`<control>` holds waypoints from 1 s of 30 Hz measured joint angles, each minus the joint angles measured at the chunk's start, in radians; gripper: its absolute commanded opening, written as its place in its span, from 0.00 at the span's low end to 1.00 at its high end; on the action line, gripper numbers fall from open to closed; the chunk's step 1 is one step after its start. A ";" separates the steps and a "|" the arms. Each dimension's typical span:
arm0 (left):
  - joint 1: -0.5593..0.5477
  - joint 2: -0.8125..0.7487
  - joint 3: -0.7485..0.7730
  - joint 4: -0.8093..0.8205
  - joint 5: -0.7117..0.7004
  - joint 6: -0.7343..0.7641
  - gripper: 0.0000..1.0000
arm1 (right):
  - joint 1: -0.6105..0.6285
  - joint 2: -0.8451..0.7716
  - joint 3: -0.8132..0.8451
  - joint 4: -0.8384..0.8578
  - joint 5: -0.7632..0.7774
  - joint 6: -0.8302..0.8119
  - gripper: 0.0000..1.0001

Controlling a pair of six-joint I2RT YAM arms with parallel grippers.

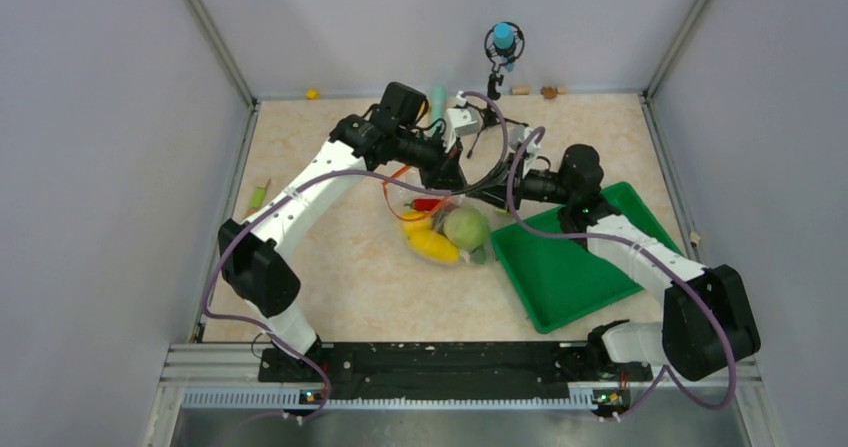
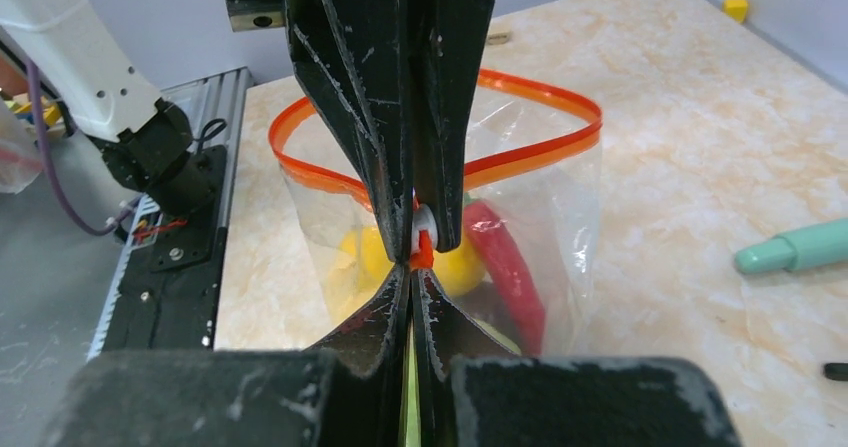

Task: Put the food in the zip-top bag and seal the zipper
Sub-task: Adjust the zipper food storage bag at the center of the board.

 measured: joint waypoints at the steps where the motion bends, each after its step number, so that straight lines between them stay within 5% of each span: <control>1: 0.000 -0.002 0.000 -0.004 -0.020 0.000 0.00 | -0.004 -0.004 -0.004 0.011 0.009 0.008 0.00; 9: 0.000 -0.006 0.000 -0.065 -0.123 -0.008 0.00 | -0.025 -0.045 -0.030 0.139 0.037 0.040 0.03; 11: 0.000 -0.009 0.000 -0.062 -0.123 -0.022 0.00 | -0.025 -0.045 -0.031 0.153 0.008 0.040 0.25; 17: 0.000 -0.016 0.000 -0.015 -0.089 -0.072 0.00 | -0.025 -0.044 -0.035 0.124 -0.054 -0.002 0.56; 24: -0.001 -0.056 -0.003 0.014 -0.032 -0.099 0.00 | -0.025 -0.037 -0.055 0.130 -0.065 -0.031 0.65; 30: -0.014 -0.069 -0.004 0.019 -0.032 -0.103 0.00 | -0.021 0.055 -0.056 0.330 -0.060 0.068 0.63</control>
